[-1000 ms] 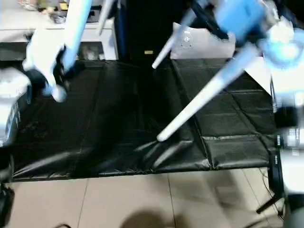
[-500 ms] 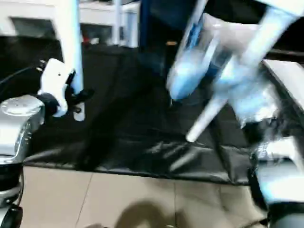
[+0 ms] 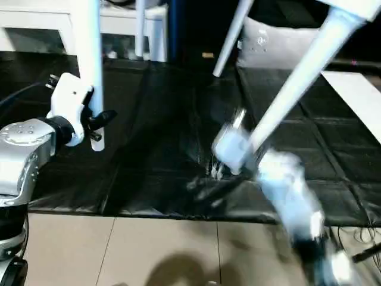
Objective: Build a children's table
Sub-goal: Flip table
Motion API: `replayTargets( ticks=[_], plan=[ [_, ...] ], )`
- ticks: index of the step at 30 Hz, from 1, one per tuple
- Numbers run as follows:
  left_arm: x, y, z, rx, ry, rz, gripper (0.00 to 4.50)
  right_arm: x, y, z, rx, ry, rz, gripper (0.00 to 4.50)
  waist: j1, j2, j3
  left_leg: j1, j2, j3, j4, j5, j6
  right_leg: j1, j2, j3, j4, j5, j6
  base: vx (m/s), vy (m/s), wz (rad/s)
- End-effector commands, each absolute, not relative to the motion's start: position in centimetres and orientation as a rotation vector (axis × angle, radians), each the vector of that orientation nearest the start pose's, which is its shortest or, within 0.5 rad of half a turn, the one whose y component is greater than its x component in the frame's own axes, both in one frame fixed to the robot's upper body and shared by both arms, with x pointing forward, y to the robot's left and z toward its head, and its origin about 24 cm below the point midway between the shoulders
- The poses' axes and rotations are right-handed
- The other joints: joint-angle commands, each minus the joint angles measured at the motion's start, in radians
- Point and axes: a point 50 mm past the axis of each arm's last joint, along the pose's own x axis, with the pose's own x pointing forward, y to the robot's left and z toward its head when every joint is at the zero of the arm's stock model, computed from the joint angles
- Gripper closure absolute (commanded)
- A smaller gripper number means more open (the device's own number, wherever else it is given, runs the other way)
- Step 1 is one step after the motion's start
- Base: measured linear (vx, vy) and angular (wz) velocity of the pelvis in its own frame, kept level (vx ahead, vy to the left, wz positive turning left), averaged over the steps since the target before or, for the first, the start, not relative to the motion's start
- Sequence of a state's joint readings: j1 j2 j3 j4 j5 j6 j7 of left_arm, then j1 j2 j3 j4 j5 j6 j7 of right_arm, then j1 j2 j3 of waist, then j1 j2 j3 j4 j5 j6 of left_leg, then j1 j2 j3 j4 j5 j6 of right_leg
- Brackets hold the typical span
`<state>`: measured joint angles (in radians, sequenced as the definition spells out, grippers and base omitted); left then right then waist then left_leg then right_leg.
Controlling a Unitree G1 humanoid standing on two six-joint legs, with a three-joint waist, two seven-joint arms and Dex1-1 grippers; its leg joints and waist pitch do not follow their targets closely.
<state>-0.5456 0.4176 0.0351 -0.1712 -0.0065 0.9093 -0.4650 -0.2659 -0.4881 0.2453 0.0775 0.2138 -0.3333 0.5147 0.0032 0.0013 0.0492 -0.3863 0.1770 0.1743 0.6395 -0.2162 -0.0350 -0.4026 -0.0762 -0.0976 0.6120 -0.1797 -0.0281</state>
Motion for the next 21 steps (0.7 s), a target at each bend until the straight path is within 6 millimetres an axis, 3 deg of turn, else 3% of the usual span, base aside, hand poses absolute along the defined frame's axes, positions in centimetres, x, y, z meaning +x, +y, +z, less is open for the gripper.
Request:
replayTargets(
  ticks=[1, 2, 4, 6, 8, 9, 13, 15, 16, 17, 18, 19, 20, 21],
  plan=[
    [31.8, 18.8, 17.1, 0.331, 0.220, -0.312, 2.98, 27.5, -14.8, 12.8, -0.329, -0.419, 0.743, 0.00, -0.001, 0.003, -0.059, 0.014, 0.059, -0.026, -0.093, -0.192, 0.060, 0.053, -0.070, 0.059, -0.076, -0.222, -0.180, 0.000, 0.000, 0.00],
    [31.8, 19.0, 17.0, 0.328, 0.212, -0.304, 2.98, 27.0, -15.0, 12.6, -0.296, -0.396, 0.735, 0.00, -0.004, 0.004, -0.057, 0.016, 0.057, -0.026, -0.094, -0.226, 0.049, 0.051, -0.068, 0.059, -0.083, -0.270, -0.162, 0.000, 0.000, 0.00],
    [31.7, 19.3, 16.5, 0.331, 0.203, -0.303, 2.98, 25.8, -15.6, 12.0, -0.237, -0.350, 0.699, 0.00, -0.002, 0.003, -0.057, 0.015, 0.057, -0.027, -0.096, -0.230, 0.043, 0.049, -0.070, 0.062, -0.085, -0.281, -0.146, 0.000, 0.000, 0.00],
    [31.6, 19.8, 15.8, 0.335, 0.211, -0.300, 2.98, 24.7, -16.2, 11.4, -0.183, -0.282, 0.674, 0.00, -0.001, 0.009, -0.060, 0.014, 0.058, -0.028, -0.095, -0.212, 0.046, 0.049, -0.069, 0.063, -0.082, -0.237, -0.149, 0.000, 0.000, 0.00],
    [31.6, 19.8, 15.7, 0.337, 0.212, -0.300, 2.98, 24.6, -16.3, 11.4, -0.179, -0.276, 0.671, 0.00, -0.004, 0.006, -0.061, 0.011, 0.057, -0.028, -0.096, -0.199, 0.052, 0.051, -0.068, 0.061, -0.079, -0.205, -0.158, 0.000, 0.000, 0.00],
    [31.5, 20.5, 14.7, 0.346, 0.242, -0.284, 2.98, 23.8, -17.1, 10.7, -0.142, -0.202, 0.615, 0.00, -0.003, 0.010, -0.056, 0.011, 0.056, -0.027, -0.099, -0.215, 0.054, 0.049, -0.067, 0.062, -0.088, -0.227, -0.152, 0.000, 0.000, 0.00],
    [31.5, 21.3, 13.1, 0.369, 0.275, -0.305, 2.98, 23.2, -17.4, 10.1, -0.132, -0.129, 0.590, 0.00, -0.007, 0.008, -0.053, 0.016, 0.054, -0.030, -0.101, -0.270, 0.032, 0.044, -0.068, 0.059, -0.095, -0.314, -0.131, 0.000, 0.000, 0.00],
    [31.5, 21.4, 12.7, 0.381, 0.279, -0.322, 2.98, 23.2, -17.3, 10.0, -0.127, -0.114, 0.594, 0.00, -0.010, 0.005, -0.051, 0.018, 0.052, -0.031, -0.102, -0.293, 0.029, 0.041, -0.067, 0.059, -0.101, -0.354, -0.112, 0.000, 0.000, 0.00],
    [31.9, 21.6, 12.1, 0.379, 0.265, -0.325, 2.98, 23.3, -17.1, 9.8, -0.116, -0.093, 0.615, 0.00, -0.015, -0.007, -0.051, 0.017, 0.055, -0.030, -0.103, -0.303, 0.022, 0.040, -0.068, 0.060, -0.101, -0.366, -0.106, 0.000, 0.000, 0.00],
    [32.0, 21.7, 12.0, 0.373, 0.259, -0.323, 2.98, 23.2, -17.0, 9.8, -0.110, -0.085, 0.623, 0.00, -0.014, -0.009, -0.048, 0.018, 0.051, -0.032, -0.102, -0.310, 0.027, 0.039, -0.070, 0.060, -0.104, -0.405, -0.094, 0.000, 0.000, 0.00],
    [32.3, 21.8, 11.8, 0.389, 0.247, -0.330, 2.98, 23.2, -16.8, 9.7, -0.095, -0.067, 0.641, 0.00, -0.014, -0.005, -0.048, 0.020, 0.051, -0.031, -0.102, -0.316, 0.024, 0.036, -0.072, 0.061, -0.107, -0.418, -0.091, 0.000, 0.000, 0.00],
    [32.5, 22.0, 11.6, 0.401, 0.241, -0.337, 2.98, 23.1, -16.7, 9.6, -0.083, -0.045, 0.661, 0.00, -0.018, -0.013, -0.050, 0.019, 0.054, -0.032, -0.103, -0.320, 0.020, 0.036, -0.071, 0.061, -0.109, -0.424, -0.082, 0.000, 0.000, 0.00],
    [32.7, 22.3, 11.4, 0.401, 0.238, -0.331, 2.98, 22.9, -16.5, 9.5, -0.073, -0.024, 0.679, 0.00, -0.017, -0.009, -0.050, 0.020, 0.056, -0.035, -0.105, -0.322, 0.015, 0.036, -0.071, 0.061, -0.108, -0.414, -0.079, 0.000, 0.000, 0.00],
    [32.9, 22.6, 11.1, 0.398, 0.236, -0.326, 2.98, 22.7, -16.4, 9.3, -0.055, 0.005, 0.696, 0.00, -0.018, -0.014, -0.050, 0.020, 0.056, -0.035, -0.106, -0.321, 0.016, 0.035, -0.070, 0.061, -0.109, -0.404, -0.078, 0.000, 0.000, 0.00]
  ],
)
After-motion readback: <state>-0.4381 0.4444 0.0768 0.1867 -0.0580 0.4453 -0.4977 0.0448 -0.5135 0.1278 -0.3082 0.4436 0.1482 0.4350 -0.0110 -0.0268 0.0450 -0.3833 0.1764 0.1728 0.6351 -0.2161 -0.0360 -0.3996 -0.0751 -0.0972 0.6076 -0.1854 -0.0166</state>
